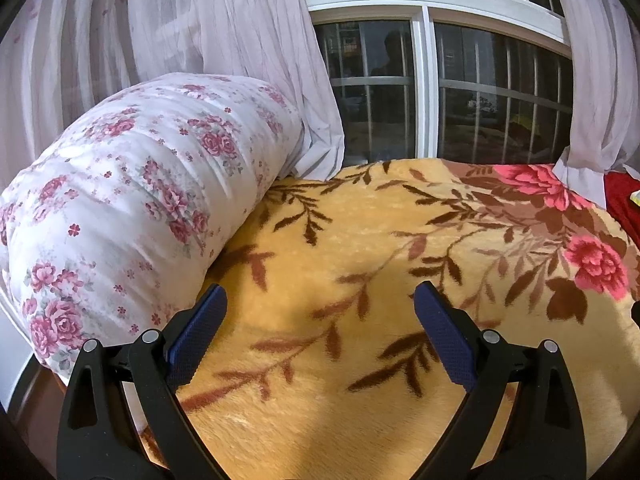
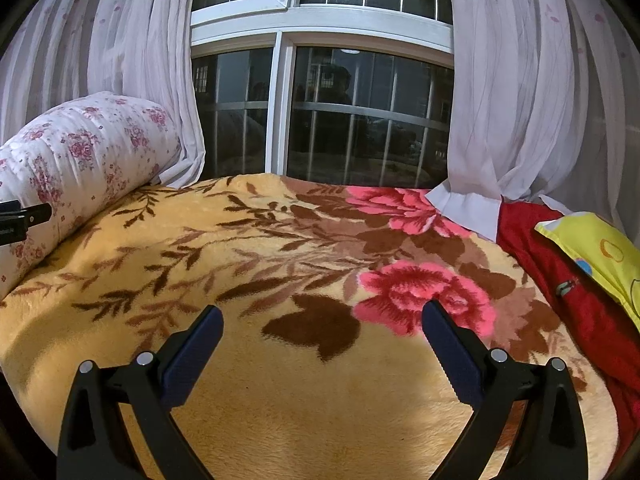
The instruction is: Collect trash
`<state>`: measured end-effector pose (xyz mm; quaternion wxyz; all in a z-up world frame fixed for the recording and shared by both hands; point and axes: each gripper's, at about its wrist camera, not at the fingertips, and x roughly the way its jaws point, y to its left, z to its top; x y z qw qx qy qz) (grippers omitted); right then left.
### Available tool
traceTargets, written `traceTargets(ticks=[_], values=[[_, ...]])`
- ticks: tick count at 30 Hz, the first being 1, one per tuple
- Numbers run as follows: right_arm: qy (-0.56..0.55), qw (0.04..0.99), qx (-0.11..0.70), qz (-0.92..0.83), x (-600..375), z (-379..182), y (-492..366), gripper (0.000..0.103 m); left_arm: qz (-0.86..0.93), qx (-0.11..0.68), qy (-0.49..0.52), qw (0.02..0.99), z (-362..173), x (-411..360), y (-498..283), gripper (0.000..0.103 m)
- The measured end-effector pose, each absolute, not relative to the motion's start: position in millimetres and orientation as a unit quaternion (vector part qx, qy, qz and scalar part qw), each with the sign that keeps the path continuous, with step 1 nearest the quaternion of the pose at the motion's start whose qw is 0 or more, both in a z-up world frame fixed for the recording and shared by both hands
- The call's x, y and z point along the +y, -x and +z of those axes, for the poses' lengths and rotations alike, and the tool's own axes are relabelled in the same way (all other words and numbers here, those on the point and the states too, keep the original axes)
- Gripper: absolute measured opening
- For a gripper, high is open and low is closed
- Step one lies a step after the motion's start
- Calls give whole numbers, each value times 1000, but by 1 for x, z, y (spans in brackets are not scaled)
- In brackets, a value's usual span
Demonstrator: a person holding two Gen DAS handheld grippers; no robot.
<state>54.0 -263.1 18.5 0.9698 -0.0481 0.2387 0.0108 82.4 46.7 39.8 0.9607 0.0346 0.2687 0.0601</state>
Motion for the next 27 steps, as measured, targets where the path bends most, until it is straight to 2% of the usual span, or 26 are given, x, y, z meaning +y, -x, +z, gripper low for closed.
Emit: traceTargets(ticks=[27], values=[[48,969,243,13,-263,12,-54,98,62,260,-46,963,37,43,-86,92]])
